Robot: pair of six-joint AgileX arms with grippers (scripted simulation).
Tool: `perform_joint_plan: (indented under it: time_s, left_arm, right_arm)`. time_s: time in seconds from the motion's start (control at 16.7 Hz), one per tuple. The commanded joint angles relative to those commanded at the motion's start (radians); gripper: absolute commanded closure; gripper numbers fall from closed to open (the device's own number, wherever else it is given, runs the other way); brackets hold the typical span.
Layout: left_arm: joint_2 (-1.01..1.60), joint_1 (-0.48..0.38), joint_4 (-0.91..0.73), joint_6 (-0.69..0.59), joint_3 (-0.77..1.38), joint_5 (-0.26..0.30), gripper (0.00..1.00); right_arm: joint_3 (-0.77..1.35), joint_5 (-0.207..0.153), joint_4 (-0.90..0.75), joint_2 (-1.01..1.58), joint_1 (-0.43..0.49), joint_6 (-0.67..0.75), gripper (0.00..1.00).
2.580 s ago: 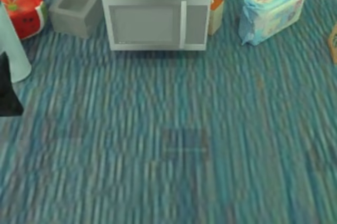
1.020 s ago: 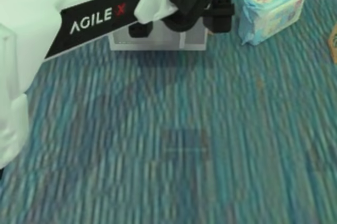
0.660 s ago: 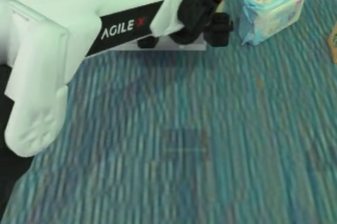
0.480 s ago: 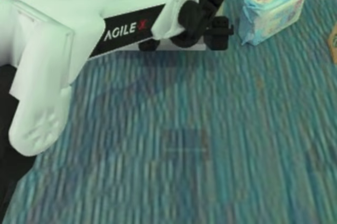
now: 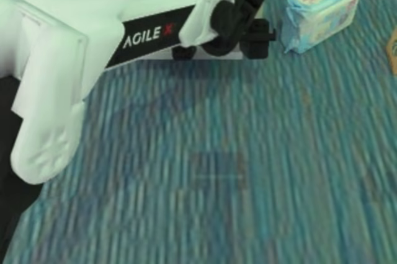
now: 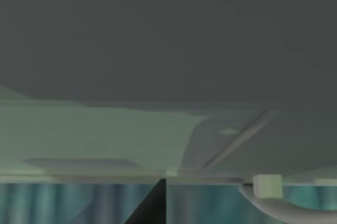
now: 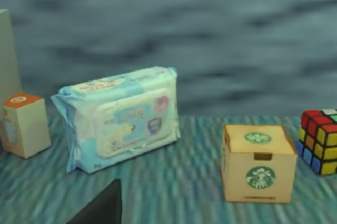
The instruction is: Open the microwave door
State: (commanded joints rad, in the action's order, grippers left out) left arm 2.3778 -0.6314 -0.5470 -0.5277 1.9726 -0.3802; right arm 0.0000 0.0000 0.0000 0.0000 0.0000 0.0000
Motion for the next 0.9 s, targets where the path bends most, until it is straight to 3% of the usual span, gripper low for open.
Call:
perform_joint_plan:
  time_s: [0.42,0.9]
  left_arm:
    - [0.000,0.000,0.000,0.000,0.000,0.000,0.98]
    - [0.000,0.000,0.000,0.000,0.000,0.000,1.00]
  right_arm:
    - [0.000,0.000,0.000,0.000,0.000,0.000,0.00]
    - [0.000,0.000,0.000,0.000,0.000,0.000,0.00]
